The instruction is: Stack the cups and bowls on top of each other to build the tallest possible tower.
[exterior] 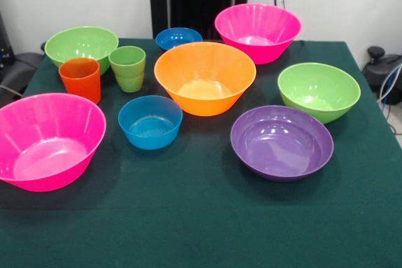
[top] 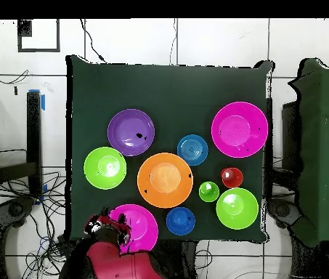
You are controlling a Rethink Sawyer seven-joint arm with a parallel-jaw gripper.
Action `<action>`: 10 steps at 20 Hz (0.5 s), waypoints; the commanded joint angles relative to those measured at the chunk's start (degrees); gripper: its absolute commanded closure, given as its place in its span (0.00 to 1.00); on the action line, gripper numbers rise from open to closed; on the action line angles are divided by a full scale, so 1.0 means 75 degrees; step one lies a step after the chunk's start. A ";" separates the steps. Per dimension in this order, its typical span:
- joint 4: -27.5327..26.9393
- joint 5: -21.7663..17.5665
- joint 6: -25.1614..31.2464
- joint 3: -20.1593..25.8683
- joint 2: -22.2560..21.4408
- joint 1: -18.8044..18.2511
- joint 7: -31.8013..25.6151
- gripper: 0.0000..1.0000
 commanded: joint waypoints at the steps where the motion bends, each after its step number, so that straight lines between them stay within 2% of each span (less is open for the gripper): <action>1: -0.0281 -0.1013 -0.0542 0.1055 0.1096 -0.0550 -0.0580 0.00; 10: -0.0688 -0.1709 -0.1131 0.1209 0.1948 -0.0723 -0.0258 0.00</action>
